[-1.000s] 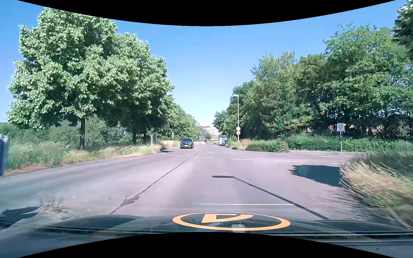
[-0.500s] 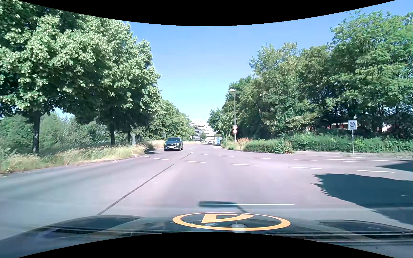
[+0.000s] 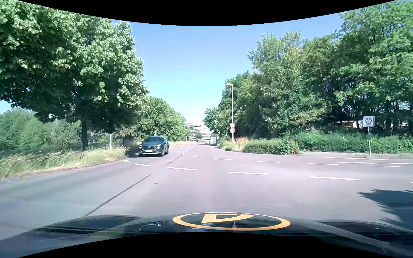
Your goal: Follow the waypoints while adhering to traffic rules and regulations
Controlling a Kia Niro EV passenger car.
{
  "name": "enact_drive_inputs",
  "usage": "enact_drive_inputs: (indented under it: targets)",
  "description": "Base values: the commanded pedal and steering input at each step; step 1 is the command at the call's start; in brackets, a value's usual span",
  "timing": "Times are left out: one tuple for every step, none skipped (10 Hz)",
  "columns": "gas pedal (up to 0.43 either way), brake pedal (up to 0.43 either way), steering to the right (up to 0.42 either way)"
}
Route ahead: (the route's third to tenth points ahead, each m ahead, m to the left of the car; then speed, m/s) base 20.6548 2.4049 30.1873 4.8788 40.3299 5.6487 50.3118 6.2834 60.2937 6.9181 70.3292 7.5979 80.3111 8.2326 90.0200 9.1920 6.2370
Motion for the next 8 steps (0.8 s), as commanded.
enact_drive_inputs:
  targets:
    - [0.240, 0.000, 0.013]
    - [0.240, 0.000, 0.013]
    - [0.268, 0.000, 0.008]
    - [0.280, 0.000, 0.000]
    - [0.280, 0.000, -0.008]
    - [0.280, 0.000, -0.026]
    - [0.280, 0.000, -0.045]
    - [0.287, 0.000, -0.056]
